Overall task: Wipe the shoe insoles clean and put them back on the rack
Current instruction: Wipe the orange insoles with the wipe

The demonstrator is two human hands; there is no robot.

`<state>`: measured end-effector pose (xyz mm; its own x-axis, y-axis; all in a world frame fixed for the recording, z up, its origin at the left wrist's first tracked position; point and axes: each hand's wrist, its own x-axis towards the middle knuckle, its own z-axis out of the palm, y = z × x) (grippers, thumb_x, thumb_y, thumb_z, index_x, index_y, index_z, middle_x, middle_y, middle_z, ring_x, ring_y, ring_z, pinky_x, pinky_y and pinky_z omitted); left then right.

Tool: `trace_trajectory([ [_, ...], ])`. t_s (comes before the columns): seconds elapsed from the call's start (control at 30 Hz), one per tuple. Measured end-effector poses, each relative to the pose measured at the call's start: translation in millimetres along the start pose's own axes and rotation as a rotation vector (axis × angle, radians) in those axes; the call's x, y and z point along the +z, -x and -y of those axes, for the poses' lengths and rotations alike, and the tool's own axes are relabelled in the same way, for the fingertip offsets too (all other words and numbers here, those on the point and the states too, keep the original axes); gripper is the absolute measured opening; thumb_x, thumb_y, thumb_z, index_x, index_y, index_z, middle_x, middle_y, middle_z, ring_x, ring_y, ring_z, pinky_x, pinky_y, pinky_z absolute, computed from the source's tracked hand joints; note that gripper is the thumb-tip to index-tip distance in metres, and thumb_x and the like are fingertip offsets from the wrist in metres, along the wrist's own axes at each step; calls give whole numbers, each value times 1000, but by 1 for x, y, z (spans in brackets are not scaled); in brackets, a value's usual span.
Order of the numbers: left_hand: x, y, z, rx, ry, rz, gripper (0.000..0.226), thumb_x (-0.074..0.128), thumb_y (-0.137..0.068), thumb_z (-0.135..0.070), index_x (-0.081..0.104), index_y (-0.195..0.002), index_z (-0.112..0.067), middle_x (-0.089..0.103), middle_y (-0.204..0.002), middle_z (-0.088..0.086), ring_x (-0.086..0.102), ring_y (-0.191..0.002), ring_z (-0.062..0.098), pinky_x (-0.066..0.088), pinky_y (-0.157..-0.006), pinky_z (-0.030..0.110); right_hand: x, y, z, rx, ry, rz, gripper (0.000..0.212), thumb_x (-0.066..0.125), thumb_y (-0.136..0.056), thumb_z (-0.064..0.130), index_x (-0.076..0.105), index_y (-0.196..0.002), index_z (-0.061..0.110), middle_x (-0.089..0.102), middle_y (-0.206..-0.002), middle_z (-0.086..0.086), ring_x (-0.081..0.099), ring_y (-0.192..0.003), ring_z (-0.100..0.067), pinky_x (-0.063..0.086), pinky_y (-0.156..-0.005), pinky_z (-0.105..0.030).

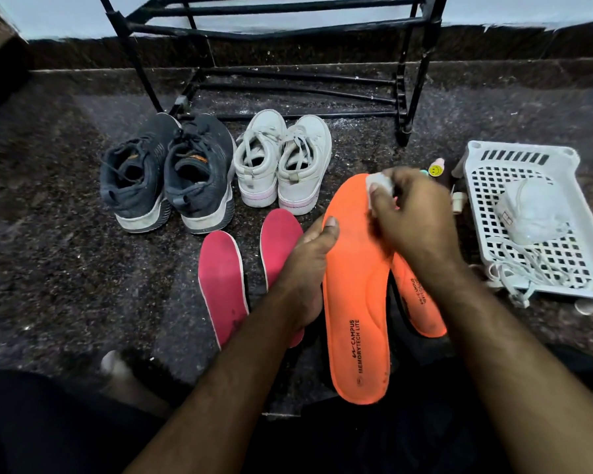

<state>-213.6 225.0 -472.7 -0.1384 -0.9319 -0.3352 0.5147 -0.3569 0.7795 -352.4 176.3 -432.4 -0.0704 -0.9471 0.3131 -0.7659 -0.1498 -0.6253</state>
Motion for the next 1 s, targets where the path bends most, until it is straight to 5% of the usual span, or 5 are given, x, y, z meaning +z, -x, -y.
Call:
trace_trajectory([
  [0.4,-3,-4,1,-4,-8,4,32,41,-106,-20,57,-133,-13,70,-115,16,69,-97,26,53,-97,48,4,10,16,2,-166,214,13,67,-85,25,75,-81,16,68,-64,7,59,-57,-2,48,-62,-29],
  [0.6,-6,-6,0,0,43,-54,34,45,-105,-24,57,-134,-11,64,-130,18,60,-122,36,45,-107,54,1,5,6,27,-103,45,17,66,-85,29,75,-89,16,73,-84,0,67,-79,-21,53,-77,-40],
  [0.77,-12,-9,-7,18,42,-129,26,39,-107,-24,61,-116,-11,74,-92,11,71,-80,21,60,-75,35,22,36,27,-291,-7,231,19,60,-89,32,72,-96,19,66,-85,-3,63,-85,-27,45,-76,-37],
  [0.9,-10,-10,-8,39,79,-194,33,44,-106,-28,59,-129,-10,68,-122,21,67,-102,35,55,-93,54,9,25,9,-101,-52,184,13,68,-87,25,73,-96,17,71,-87,-2,61,-75,-20,47,-72,-34],
  [1.0,-11,-12,-8,62,84,-245,26,44,-106,-26,62,-119,-12,71,-114,17,70,-81,26,59,-75,40,7,40,14,-61,-71,322,6,70,-85,24,71,-89,20,68,-74,6,57,-66,-12,42,-64,-29],
])
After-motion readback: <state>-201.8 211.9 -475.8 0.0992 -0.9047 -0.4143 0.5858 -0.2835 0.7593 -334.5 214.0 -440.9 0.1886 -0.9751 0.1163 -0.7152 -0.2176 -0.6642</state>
